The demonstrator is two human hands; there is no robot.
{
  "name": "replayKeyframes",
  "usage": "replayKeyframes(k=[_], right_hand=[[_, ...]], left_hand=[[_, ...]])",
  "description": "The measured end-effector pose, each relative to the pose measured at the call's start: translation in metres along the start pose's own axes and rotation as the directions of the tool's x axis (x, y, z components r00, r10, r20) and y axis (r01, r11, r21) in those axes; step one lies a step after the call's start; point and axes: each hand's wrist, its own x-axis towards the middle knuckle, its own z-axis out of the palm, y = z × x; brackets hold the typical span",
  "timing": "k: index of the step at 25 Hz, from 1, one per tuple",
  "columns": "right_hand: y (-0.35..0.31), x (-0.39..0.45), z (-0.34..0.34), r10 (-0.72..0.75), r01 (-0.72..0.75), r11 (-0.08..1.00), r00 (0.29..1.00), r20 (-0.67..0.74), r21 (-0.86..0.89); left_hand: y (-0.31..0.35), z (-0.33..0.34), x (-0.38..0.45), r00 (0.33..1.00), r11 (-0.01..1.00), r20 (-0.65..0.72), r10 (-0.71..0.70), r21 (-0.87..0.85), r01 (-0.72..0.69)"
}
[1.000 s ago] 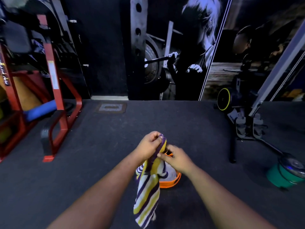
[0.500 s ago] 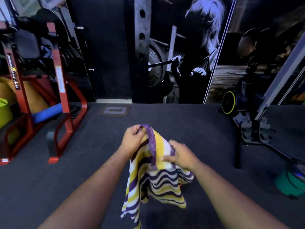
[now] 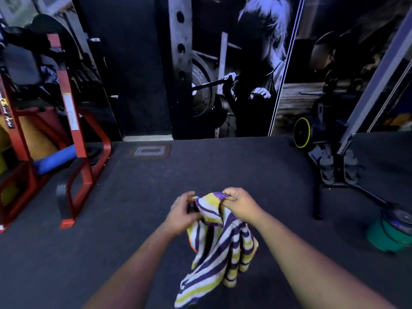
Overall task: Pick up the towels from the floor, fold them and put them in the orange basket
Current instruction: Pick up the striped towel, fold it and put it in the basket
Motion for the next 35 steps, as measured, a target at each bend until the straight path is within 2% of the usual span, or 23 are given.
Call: replayKeyframes(k=[2,3,5,6,8,10,12,14,16,18,20,21,22,23,25,26,27,28,29,30,31,33,35], right_hand=[[-0.01,0.005,0.004,-0.011,0.01,0.998,1.0,-0.006,-0.057],[-0.014,0.006,0.003,-0.003,0.002,0.996,1.0,-0.003,-0.094],[-0.018,0.005,-0.005,0.002,-0.003,0.977,1.0,-0.003,-0.215],[-0.017,0.003,-0.012,0.005,-0.004,0.956,1.0,0.003,-0.293],[-0.013,-0.006,-0.027,0.019,-0.002,0.896,0.999,0.034,-0.445],[0.002,-0.017,-0.037,0.094,-0.025,0.811,0.992,0.088,-0.585],[0.03,-0.031,-0.04,0.215,-0.093,0.756,0.97,0.112,-0.648],[0.058,-0.045,-0.042,0.278,-0.169,0.789,0.955,0.099,-0.591],[0.074,-0.054,-0.047,0.276,-0.263,0.901,0.961,-0.011,-0.344],[0.078,-0.057,-0.049,0.295,-0.303,0.953,0.937,-0.189,-0.01],[0.077,-0.056,-0.049,0.347,-0.317,0.938,0.872,-0.345,0.142],[0.074,-0.056,-0.05,0.345,-0.332,0.938,0.856,-0.384,0.103],[0.07,-0.057,-0.053,0.325,-0.371,0.928,0.857,-0.399,-0.04],[0.068,-0.059,-0.057,0.291,-0.403,0.875,0.881,-0.374,-0.269],[0.063,-0.065,-0.062,0.25,-0.336,0.59,0.941,-0.231,-0.734],[0.063,-0.067,-0.065,0.269,-0.27,0.461,0.95,-0.156,-0.845],[0.067,-0.068,-0.068,0.289,-0.253,0.434,0.948,-0.133,-0.865],[0.073,-0.069,-0.069,0.295,-0.287,0.508,0.944,-0.148,-0.812],[0.079,-0.069,-0.07,0.315,-0.35,0.653,0.932,-0.179,-0.672],[0.082,-0.067,-0.068,0.336,-0.386,0.802,0.922,-0.19,-0.457],[0.081,-0.062,-0.065,0.345,-0.382,0.892,0.921,-0.18,-0.241],[0.065,-0.051,-0.05,0.351,-0.342,0.936,0.923,-0.159,0.081],[0.042,-0.039,-0.034,0.319,-0.273,0.926,0.935,-0.156,0.259]], left_hand=[[0.015,0.023,-0.008,0.975,0.972,0.162,0.154,0.151,-0.179],[0.024,0.029,-0.012,0.968,0.956,0.158,0.194,0.192,-0.223],[0.038,0.03,-0.01,0.972,0.951,0.009,0.233,0.207,-0.23],[0.039,0.025,-0.007,0.976,0.962,-0.06,0.21,0.191,-0.196],[0.04,0.016,-0.005,0.983,0.985,-0.108,0.15,0.103,-0.139],[0.038,0.006,-0.005,0.985,0.995,-0.147,0.089,-0.035,-0.095],[0.034,-0.003,-0.003,0.974,0.982,-0.226,-0.025,-0.189,-0.019],[0.026,-0.013,-0.001,0.933,0.945,-0.326,-0.15,-0.325,0.038],[0.024,-0.018,-0.001,0.9,0.94,-0.383,-0.21,-0.332,0.078],[0.024,-0.016,-0.004,0.888,0.971,-0.41,-0.208,-0.195,0.137],[0.024,-0.014,-0.008,0.876,0.981,-0.445,-0.186,-0.038,0.189],[0.023,-0.015,-0.008,0.869,0.979,-0.459,-0.183,0.0,0.206],[0.021,-0.018,-0.007,0.858,0.975,-0.477,-0.19,0.009,0.221],[0.021,-0.021,-0.006,0.84,0.974,-0.506,-0.197,-0.005,0.226],[0.025,-0.028,-0.005,0.767,0.974,-0.605,-0.213,-0.065,0.219],[0.026,-0.033,-0.005,0.723,0.972,-0.654,-0.224,-0.1,0.211],[0.027,-0.037,-0.005,0.687,0.969,-0.685,-0.241,-0.131,0.209],[0.026,-0.041,-0.004,0.669,0.963,-0.695,-0.265,-0.15,0.226],[0.023,-0.043,-0.002,0.675,0.955,-0.68,-0.286,-0.15,0.254],[0.018,-0.044,-0.002,0.697,0.948,-0.648,-0.308,-0.145,0.284],[0.012,-0.044,-0.001,0.717,0.942,-0.617,-0.325,-0.139,0.307],[0.01,-0.04,-0.003,0.746,0.94,-0.576,-0.335,-0.146,0.309],[0.016,-0.03,-0.004,0.793,0.957,-0.535,-0.29,-0.165,0.239]])
